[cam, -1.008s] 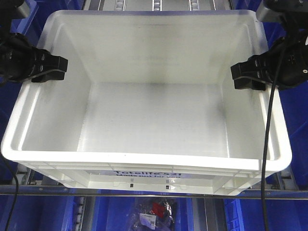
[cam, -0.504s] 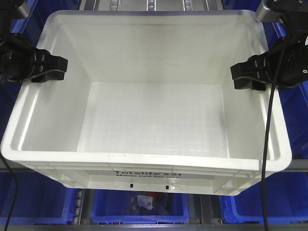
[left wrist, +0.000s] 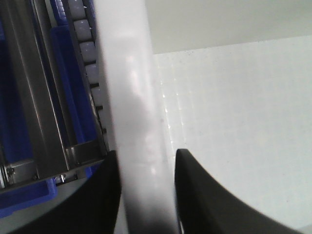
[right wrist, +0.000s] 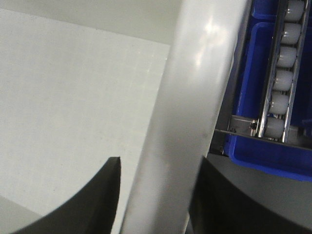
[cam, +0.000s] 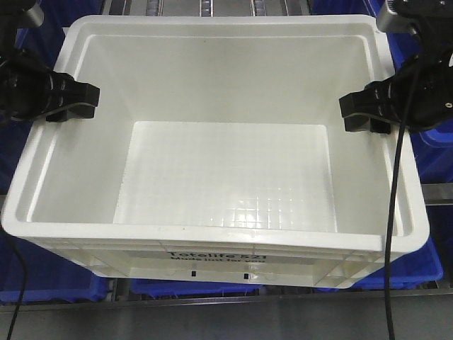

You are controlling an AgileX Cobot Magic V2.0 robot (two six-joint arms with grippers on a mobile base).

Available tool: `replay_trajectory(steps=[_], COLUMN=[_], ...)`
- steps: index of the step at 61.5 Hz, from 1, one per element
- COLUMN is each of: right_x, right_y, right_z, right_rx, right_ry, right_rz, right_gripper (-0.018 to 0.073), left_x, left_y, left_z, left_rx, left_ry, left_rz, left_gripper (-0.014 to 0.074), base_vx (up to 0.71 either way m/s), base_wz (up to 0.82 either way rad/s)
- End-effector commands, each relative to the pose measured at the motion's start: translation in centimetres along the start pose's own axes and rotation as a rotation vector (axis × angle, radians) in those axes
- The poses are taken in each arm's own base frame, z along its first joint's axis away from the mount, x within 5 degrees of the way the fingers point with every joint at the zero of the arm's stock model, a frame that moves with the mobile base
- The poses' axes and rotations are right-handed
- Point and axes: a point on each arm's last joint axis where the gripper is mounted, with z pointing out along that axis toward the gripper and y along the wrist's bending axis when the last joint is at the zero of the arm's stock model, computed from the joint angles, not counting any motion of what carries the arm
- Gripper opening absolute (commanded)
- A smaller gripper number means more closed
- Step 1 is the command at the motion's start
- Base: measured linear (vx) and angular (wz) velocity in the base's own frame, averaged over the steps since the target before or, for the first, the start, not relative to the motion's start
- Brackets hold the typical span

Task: Move bin from left to right shelf
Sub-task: 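Hold the crate with both grippers while the base drives away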

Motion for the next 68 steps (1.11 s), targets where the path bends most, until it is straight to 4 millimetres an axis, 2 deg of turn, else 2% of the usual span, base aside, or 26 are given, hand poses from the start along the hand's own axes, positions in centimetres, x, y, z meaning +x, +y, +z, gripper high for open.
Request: replay_trajectory(steps=[1, 31, 68], right_x=[-1.28, -1.28, -1.28], right_y=[0.09, 0.09, 0.09], right_z=[-2.39, -2.39, -2.39], right_rx=[0.019, 0.019, 0.019], right_ry=[-0.160, -0.160, -0.160], right_rz=[-0.033, -0.033, -0.033], right_gripper=[-0.0004, -0.0004, -0.0004], left_x=[-1.63, -1.63, -1.63], left_y=[-0.86, -0.86, -0.86], left_z=[-2.71, -2.71, -2.71], left_rx=[0.014, 0.014, 0.014], left_ry=[-0.171, -0.171, -0.171], left_rz=[0.032, 0.032, 0.032], left_gripper=[-0.0001, -0.0001, -0.0001], base_vx=[-0.16, -0.12, -0.10], base_wz=[-0.06, -0.16, -0.39])
